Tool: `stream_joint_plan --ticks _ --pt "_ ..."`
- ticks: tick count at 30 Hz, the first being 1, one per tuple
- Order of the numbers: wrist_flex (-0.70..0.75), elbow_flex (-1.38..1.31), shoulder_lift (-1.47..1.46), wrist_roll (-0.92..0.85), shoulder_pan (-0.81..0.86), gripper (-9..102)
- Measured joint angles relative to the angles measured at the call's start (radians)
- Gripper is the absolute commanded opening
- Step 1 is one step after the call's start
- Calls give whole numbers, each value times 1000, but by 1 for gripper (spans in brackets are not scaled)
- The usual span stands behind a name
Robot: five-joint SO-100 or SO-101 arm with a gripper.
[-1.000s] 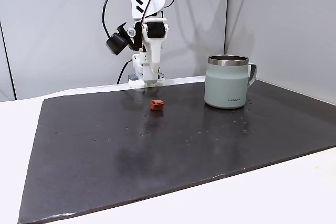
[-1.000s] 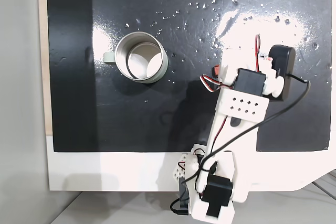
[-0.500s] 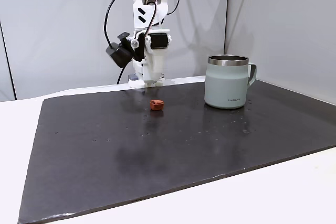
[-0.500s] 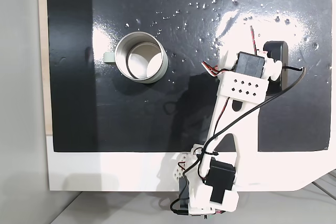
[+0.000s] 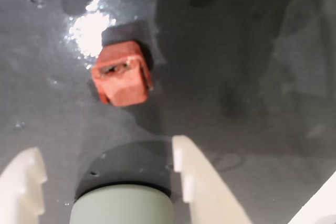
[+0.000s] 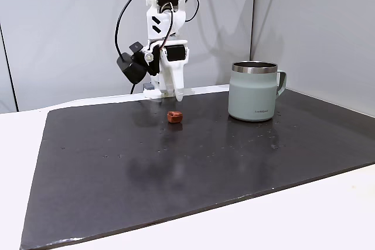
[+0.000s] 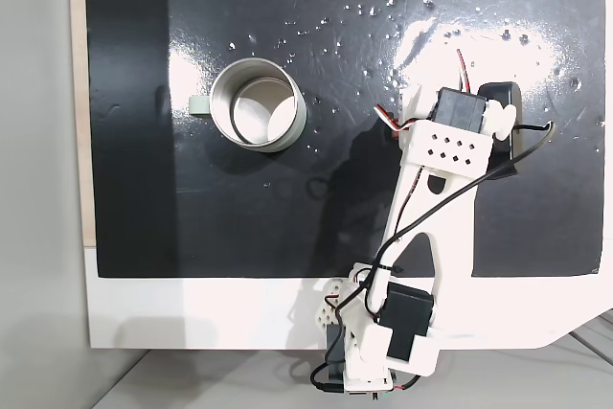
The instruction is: Grasp a cube and put it in the cup.
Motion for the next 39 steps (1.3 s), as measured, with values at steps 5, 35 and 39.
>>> stream_joint_plan --ticks 5,35,39 --pt "-32 0 -71 -2 5 26" --pt "-147 -2 -245 -14 3 9" --pt "-147 -2 -245 -18 9 5"
